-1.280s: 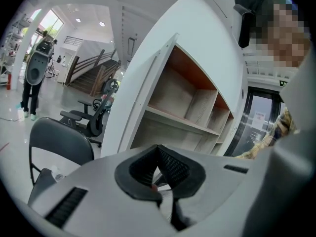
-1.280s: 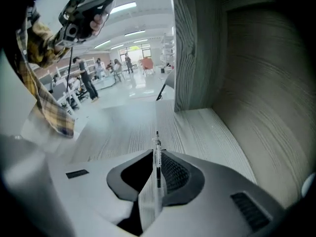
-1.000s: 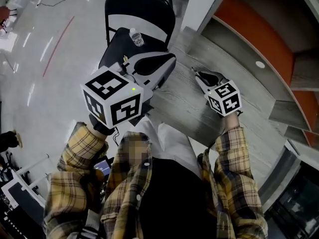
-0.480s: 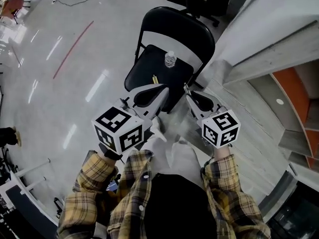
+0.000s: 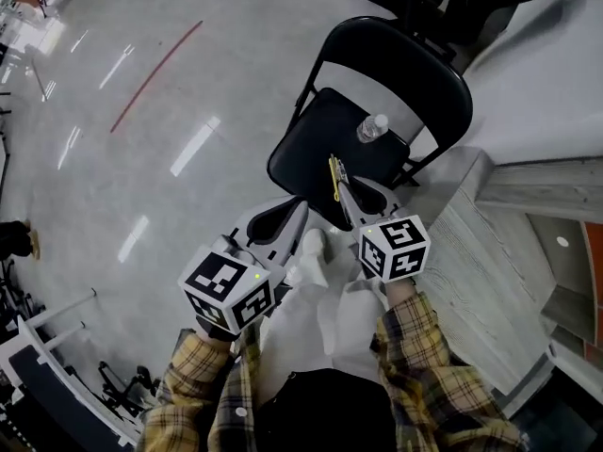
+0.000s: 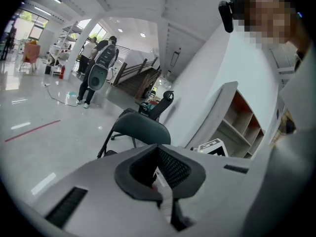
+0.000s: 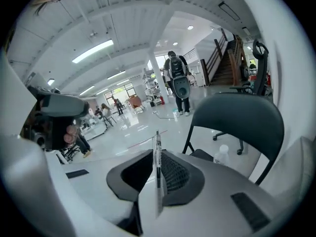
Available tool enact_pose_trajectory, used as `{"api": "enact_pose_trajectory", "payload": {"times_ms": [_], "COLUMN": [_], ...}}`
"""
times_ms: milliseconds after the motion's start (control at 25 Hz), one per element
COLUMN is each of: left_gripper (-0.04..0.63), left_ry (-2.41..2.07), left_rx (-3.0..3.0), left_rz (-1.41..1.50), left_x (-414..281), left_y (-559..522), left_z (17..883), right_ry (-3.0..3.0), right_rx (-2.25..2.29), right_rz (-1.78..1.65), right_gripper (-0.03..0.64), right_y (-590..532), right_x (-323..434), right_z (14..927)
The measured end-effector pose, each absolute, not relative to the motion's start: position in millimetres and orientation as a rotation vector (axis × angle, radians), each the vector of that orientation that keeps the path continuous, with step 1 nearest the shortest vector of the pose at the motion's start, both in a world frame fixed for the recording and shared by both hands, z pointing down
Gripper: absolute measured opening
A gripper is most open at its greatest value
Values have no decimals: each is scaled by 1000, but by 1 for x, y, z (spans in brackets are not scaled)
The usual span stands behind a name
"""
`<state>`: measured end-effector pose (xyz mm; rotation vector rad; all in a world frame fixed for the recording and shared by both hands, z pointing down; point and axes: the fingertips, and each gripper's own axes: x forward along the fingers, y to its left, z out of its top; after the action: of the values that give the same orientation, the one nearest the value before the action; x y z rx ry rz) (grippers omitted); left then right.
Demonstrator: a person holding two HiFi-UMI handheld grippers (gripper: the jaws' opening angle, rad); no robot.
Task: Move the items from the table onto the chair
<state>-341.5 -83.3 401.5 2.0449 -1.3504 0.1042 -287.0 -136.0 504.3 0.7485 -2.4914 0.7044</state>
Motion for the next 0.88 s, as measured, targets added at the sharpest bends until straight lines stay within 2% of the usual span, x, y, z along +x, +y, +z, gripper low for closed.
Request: {"api": "enact_pose_trajectory", "payload": {"times_ms": [280, 560, 880], "left_gripper": [3, 3, 3], "left_ry": [-1406, -1365, -1309], "left_rx": [1935, 1861, 1806], "left_rz": [68, 103, 136], "left_x": [-367, -359, -355], "left_y": [-92, -99, -94], "left_z": [472, 567, 619], "right_ry": [-2284, -2018, -1857], "right_rx": [997, 1108, 1032], "right_rz": [784, 930, 902], "right_gripper": [63, 63, 63], "right_y": [-187, -215, -207], "right_x": [-291, -267, -240], "right_z": [629, 783, 869]}}
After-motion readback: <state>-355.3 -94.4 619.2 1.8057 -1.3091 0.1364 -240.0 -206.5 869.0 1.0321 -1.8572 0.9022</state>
